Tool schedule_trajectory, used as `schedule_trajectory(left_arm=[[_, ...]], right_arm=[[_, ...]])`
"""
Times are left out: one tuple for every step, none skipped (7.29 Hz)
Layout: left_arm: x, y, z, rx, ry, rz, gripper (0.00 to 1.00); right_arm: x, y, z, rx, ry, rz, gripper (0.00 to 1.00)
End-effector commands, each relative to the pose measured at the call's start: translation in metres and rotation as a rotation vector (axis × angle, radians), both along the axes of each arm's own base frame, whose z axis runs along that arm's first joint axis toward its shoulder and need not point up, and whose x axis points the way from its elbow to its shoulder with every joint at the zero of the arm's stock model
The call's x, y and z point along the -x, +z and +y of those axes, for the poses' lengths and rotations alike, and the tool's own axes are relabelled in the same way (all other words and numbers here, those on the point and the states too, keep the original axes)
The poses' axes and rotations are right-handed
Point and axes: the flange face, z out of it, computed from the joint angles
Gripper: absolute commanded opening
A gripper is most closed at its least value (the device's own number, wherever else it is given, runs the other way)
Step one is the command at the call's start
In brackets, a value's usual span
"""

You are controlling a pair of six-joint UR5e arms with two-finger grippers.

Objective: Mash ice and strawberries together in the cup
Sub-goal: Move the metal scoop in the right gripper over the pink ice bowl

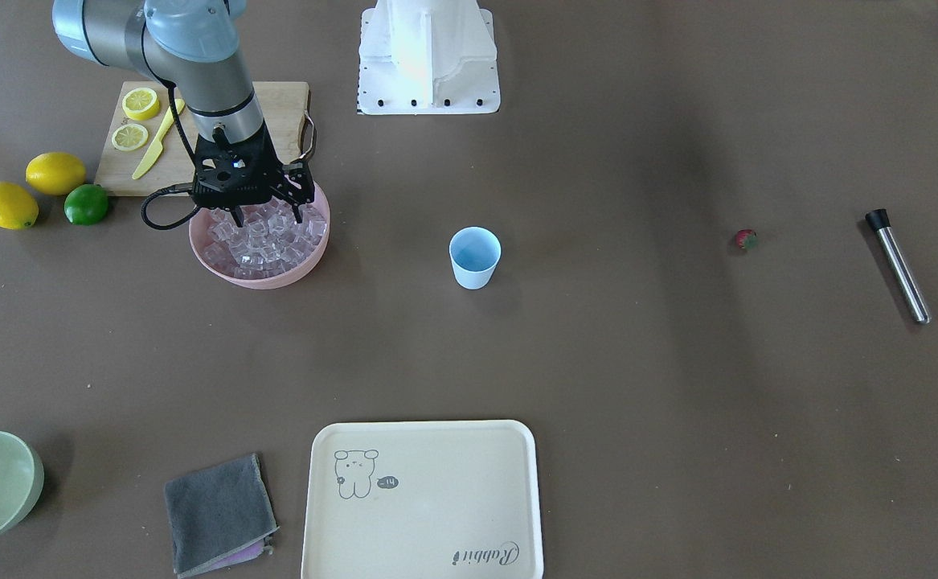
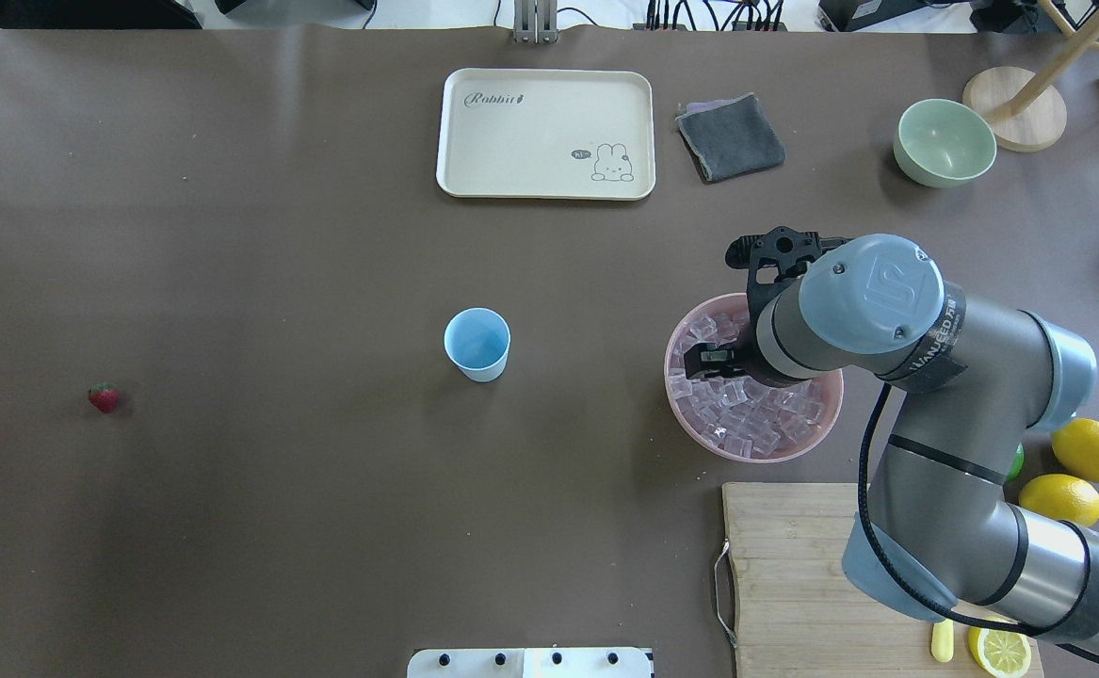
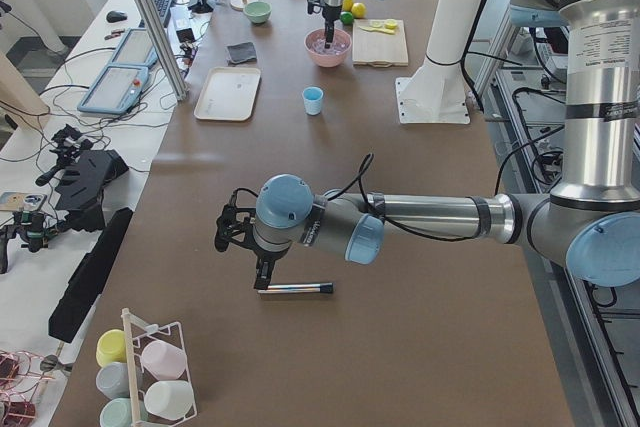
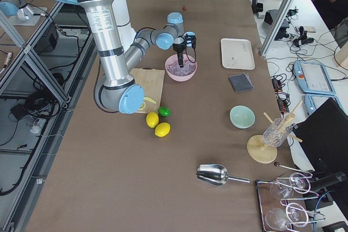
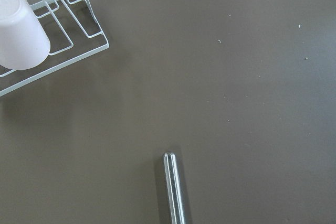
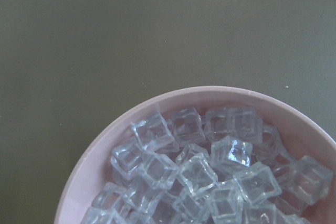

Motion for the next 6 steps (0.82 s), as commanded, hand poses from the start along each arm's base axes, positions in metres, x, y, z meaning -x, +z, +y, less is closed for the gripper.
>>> schedule_trajectory(left_arm=[[0.000,0.001,0.001,0.002,0.000,0.000,0.99],[0.001,0.001,0.001,0.001,-0.002,0.000,0.99],[0.002,0.000,0.001,-0.001,-0.005,0.000,0.99],[0.002,0.000,0.001,-0.001,-0.005,0.000,0.99],[0.002,0.001,0.002,0.001,-0.005,0.000,0.99],[0.002,0.001,0.002,0.001,-0.004,0.000,0.99]], right_arm=[[0.013,0.005,0.012,0.012,-0.029,0.067,0.67],[0.014,0.002,0.013,0.006,-0.028,0.074,0.67],[0.023,0.007,0.019,0.007,-0.044,0.089,0.66],[0.027,0.010,0.017,0.007,-0.045,0.100,0.63],[0.030,0.011,0.019,0.000,-0.047,0.105,0.61],[0.029,0.013,0.018,-0.002,-0.049,0.112,0.47]])
